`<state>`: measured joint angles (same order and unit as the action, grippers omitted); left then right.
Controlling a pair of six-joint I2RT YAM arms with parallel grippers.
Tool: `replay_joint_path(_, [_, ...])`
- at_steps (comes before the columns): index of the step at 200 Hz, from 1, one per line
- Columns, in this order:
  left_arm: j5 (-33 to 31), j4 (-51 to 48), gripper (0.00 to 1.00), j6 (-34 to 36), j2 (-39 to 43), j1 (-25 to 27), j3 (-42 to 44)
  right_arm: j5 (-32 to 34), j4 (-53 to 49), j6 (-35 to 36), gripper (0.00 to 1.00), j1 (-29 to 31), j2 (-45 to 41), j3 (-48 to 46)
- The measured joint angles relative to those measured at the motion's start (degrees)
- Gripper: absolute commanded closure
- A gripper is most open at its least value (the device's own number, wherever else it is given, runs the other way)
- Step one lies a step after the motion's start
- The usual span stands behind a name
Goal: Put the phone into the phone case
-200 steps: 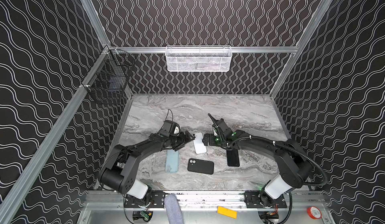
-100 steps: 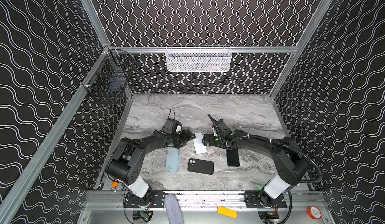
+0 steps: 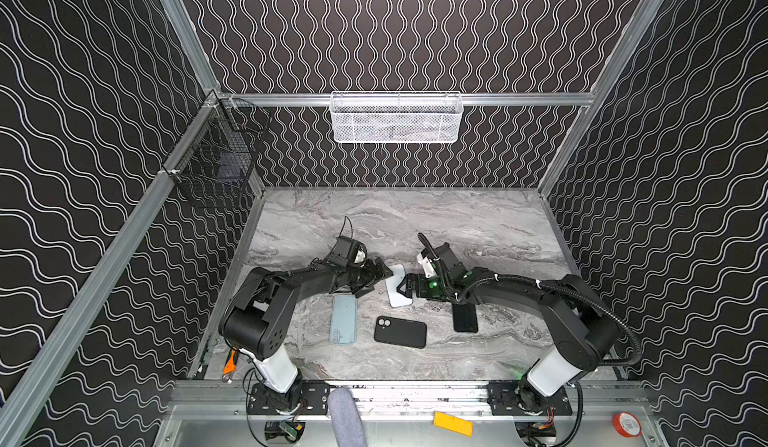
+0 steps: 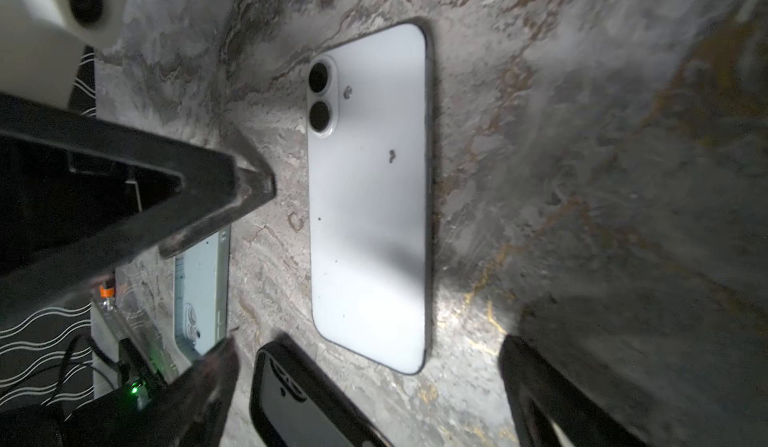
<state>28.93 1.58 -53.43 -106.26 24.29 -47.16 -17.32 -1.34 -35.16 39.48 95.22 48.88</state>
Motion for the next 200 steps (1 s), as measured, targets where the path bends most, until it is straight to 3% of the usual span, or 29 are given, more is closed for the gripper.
replay_joint_path(105, [3.8, 15.4, 0.05, -5.3, -4.3, 0.5, 2.0, -9.2, 17.6, -2.8, 0.0, -0.1, 3.7, -5.5])
replay_joint_path(200, [4.3, 15.9, 0.03, -6.2, -2.2, 0.9, 4.5, -9.5, 30.9, -7.3, 0.0, -2.8, 5.4, -9.6])
